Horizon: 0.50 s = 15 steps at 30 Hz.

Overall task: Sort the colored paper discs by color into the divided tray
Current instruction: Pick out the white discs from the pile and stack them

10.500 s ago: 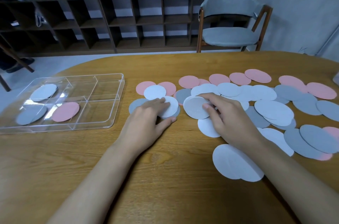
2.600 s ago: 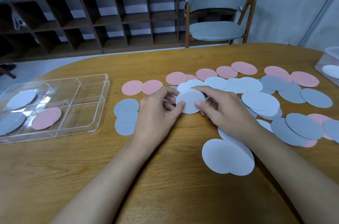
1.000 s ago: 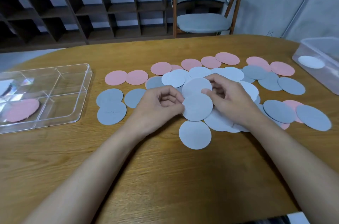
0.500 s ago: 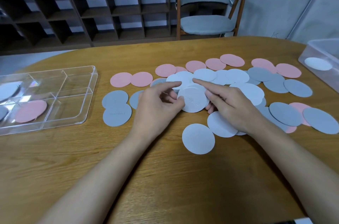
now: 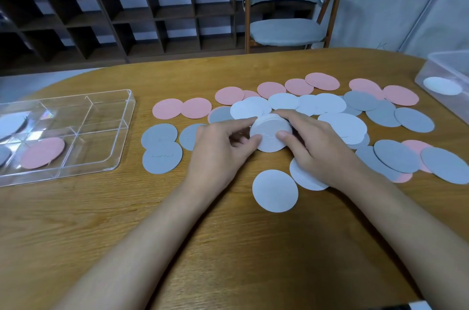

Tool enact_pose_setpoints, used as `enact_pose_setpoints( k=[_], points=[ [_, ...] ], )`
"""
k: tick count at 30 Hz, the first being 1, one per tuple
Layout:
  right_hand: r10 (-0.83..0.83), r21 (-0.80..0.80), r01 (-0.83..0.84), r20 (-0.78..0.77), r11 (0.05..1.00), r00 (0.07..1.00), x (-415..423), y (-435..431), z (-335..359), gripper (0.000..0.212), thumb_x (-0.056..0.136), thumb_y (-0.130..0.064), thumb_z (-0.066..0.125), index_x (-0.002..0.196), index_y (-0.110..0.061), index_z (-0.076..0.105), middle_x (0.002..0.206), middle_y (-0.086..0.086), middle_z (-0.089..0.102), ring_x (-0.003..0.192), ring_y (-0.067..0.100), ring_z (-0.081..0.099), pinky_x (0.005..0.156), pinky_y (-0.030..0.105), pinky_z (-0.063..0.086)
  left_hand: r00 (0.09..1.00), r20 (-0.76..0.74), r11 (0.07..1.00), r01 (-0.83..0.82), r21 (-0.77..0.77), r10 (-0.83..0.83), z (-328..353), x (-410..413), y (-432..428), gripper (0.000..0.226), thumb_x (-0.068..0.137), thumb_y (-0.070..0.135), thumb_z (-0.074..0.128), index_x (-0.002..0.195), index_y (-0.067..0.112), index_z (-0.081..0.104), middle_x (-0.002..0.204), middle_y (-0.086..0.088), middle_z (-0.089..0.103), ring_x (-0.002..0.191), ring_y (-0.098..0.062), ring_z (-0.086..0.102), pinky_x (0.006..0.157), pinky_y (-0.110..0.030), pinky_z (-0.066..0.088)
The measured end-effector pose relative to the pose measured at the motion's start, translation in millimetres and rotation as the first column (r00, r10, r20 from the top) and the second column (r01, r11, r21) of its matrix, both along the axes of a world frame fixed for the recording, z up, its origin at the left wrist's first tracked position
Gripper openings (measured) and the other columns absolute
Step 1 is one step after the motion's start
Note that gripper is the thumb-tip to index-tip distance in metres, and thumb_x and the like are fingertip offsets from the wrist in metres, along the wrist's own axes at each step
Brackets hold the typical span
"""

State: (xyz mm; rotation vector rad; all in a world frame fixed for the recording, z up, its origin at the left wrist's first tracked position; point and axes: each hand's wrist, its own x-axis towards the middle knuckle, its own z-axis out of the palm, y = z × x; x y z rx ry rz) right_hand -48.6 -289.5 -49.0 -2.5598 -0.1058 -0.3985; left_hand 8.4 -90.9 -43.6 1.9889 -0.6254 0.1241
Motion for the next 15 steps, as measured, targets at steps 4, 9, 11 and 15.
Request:
enact_pose_setpoints(
  k=[4,9,11,15],
  points=[
    [0.009,0.104,-0.009,0.000,0.995,1.000,-0.7,-5.5,-1.5,0.020,0.103,-0.023,0.057,0.123,-0.022,0.059,0.083,-0.015,0.057,0.078,0.004,0.053,0.065,0.016,0.038,0.999,0.024,0.999,0.023,0.048,-0.024,1.8,0.0,0.8,0.035,0.086,0.028,0.082,0.120,0.029,0.075,0.087,0.012,0.072,0.074,-0.010,0.067,0.071,-0.016,0.052],
    [-0.023,0.233,0.014,0.037,0.972,0.999,0.4,-16.5,-1.1,0.013,0.102,-0.021,0.060,0.115,-0.025,0.061,0.084,-0.003,0.060,0.071,0.012,0.051,0.063,0.019,0.039,0.995,-0.009,0.964,0.103,0.244,-0.104,3.1,-1.4,8.2,0.045,0.076,0.051,0.085,0.109,0.038,0.058,0.098,0.016,0.063,0.085,-0.007,0.058,0.070,-0.016,0.044],
    [-0.029,0.265,0.019,0.034,0.964,0.999,1.0,-18.6,-1.6,0.013,0.102,-0.021,0.060,0.114,-0.025,0.062,0.085,-0.003,0.061,0.072,0.012,0.051,0.065,0.019,0.040,0.968,-0.075,0.916,0.249,0.315,-0.237,3.6,-1.7,12.5,0.050,0.069,0.060,0.087,0.110,0.041,0.064,0.105,0.018,0.061,0.096,-0.004,0.057,0.079,-0.018,0.045],
    [-0.020,0.259,0.012,0.029,0.966,0.999,2.7,-19.2,-4.0,0.014,0.102,-0.022,0.060,0.115,-0.026,0.061,0.088,-0.001,0.063,0.075,0.015,0.054,0.067,0.025,0.043,0.901,-0.099,0.756,0.411,0.509,-0.423,5.2,-0.7,18.0,0.067,0.060,0.068,0.088,0.121,0.048,0.069,0.118,0.024,0.050,0.120,-0.001,0.047,0.093,-0.015,0.040]
  ],
)
